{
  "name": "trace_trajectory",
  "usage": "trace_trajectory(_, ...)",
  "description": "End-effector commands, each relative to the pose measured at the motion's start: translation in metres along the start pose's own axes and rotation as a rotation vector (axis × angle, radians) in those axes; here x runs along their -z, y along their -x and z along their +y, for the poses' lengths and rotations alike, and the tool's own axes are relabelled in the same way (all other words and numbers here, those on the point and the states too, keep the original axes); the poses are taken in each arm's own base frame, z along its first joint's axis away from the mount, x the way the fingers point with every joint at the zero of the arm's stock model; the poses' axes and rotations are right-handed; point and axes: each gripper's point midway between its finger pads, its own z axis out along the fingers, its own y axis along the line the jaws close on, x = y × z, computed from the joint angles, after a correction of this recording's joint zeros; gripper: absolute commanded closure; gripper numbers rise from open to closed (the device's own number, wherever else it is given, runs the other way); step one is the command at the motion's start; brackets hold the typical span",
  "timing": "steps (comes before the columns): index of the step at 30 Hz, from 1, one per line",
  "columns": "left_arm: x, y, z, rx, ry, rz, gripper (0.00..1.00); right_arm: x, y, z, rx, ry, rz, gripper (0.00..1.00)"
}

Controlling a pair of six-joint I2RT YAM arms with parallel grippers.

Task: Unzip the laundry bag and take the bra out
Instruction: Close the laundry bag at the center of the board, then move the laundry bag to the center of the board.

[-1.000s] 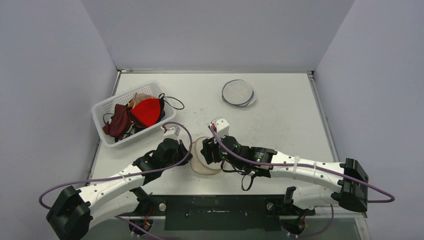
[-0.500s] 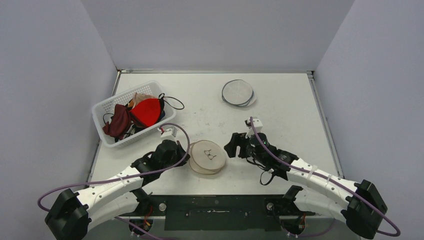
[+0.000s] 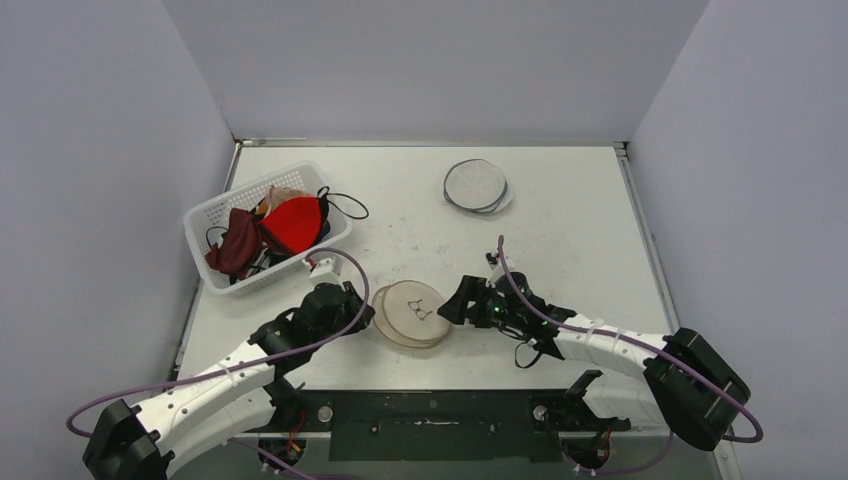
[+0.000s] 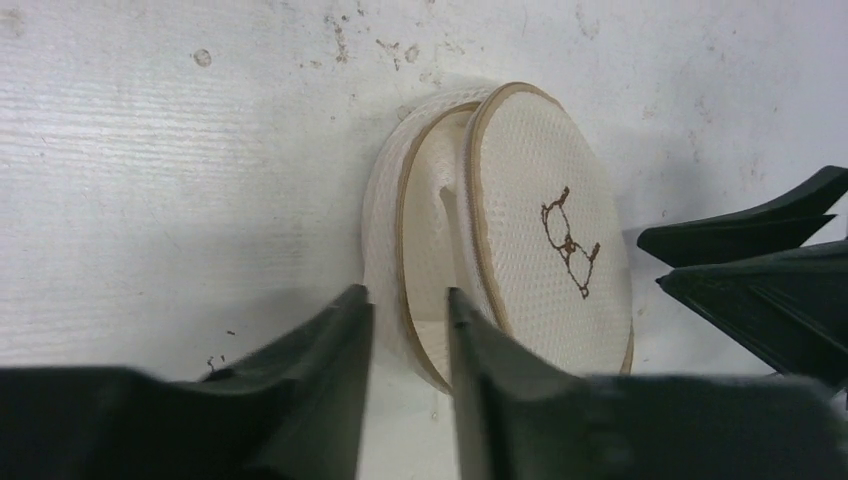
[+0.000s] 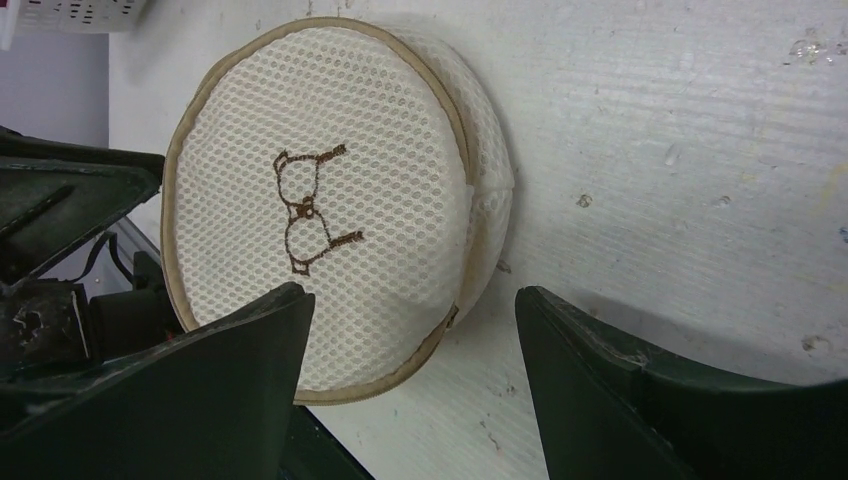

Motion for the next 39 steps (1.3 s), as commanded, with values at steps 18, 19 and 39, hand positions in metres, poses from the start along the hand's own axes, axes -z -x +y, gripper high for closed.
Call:
trace_trajectory(18,0.001,-0.001,-0.031,0.101,-0.181,0.037,0.38,-0.022,-0.006,0.019,0.098,0.116,0.037,0.54)
trace_trajectory(19,0.0,0.0,-0.032,0.103,-0.186,0.038,0.38,-0.023,-0.006,0.021,0.119,0.116,0.039,0.54)
trace_trajectory(39,-0.019,-0.005,-0.006,0.009,-0.05,0.068,0.52,-0.034,-0.019,0.032,0.308,0.048,0.062,0.5)
